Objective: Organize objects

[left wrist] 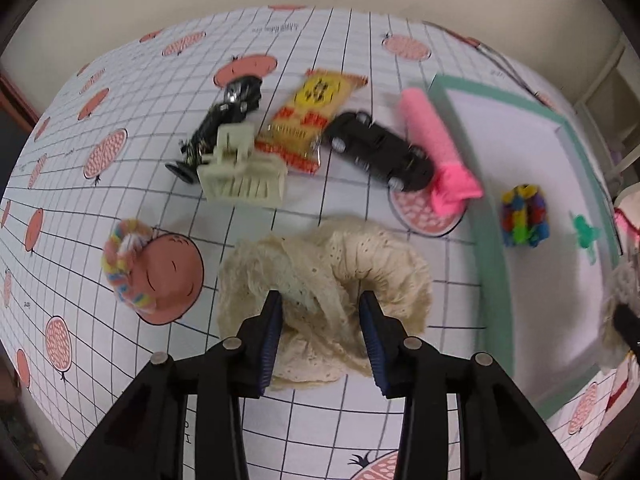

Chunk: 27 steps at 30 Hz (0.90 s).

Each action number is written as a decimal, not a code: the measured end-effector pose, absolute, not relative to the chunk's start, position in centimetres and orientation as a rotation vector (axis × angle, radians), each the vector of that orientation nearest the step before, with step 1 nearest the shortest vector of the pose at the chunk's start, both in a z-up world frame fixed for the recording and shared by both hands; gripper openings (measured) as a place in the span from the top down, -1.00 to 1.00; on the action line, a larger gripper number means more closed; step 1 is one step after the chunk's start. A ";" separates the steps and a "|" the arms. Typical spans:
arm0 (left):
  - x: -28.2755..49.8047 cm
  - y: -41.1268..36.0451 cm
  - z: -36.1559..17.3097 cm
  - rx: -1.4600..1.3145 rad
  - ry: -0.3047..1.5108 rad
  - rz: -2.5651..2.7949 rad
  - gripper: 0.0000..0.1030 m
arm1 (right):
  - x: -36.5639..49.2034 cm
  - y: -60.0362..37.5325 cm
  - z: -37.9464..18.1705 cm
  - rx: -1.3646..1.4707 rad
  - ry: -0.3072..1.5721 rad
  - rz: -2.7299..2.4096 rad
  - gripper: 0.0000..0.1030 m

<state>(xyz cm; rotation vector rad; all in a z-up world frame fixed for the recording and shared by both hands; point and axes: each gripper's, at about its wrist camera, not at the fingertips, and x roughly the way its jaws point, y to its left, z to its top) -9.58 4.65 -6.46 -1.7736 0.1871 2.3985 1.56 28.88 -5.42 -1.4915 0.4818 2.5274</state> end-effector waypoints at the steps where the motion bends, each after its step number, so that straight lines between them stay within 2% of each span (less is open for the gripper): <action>1: -9.6 4.7 -6.6 -1.769 0.204 2.405 0.22 | 1.5 28.7 -5.5 -1.496 0.476 2.526 0.17; 4: -9.4 5.1 -6.7 -1.749 0.243 2.416 0.28 | 1.4 28.5 -5.6 -1.505 0.461 2.528 0.17; 5: -9.4 5.3 -6.7 -1.744 0.254 2.416 0.36 | 1.4 28.4 -5.7 -1.506 0.462 2.529 0.17; 6: -9.3 5.4 -6.7 -1.736 0.257 2.412 0.63 | 1.4 28.4 -5.7 -1.506 0.463 2.530 0.17; 7: -9.3 5.5 -6.7 -1.734 0.236 2.397 0.70 | 1.4 28.4 -5.7 -1.507 0.467 2.530 0.17; 12: -8.8 6.2 -6.4 -1.705 0.288 2.413 0.75 | 1.4 28.5 -5.8 -1.506 0.471 2.529 0.17; 24: -7.4 10.0 -0.7 -1.350 0.052 2.412 0.77 | 1.0 30.3 -7.1 -1.515 0.501 2.466 0.16; 27: -6.5 12.2 -0.2 -1.303 0.068 2.346 0.77 | 0.8 30.6 -7.5 -1.514 0.501 2.449 0.16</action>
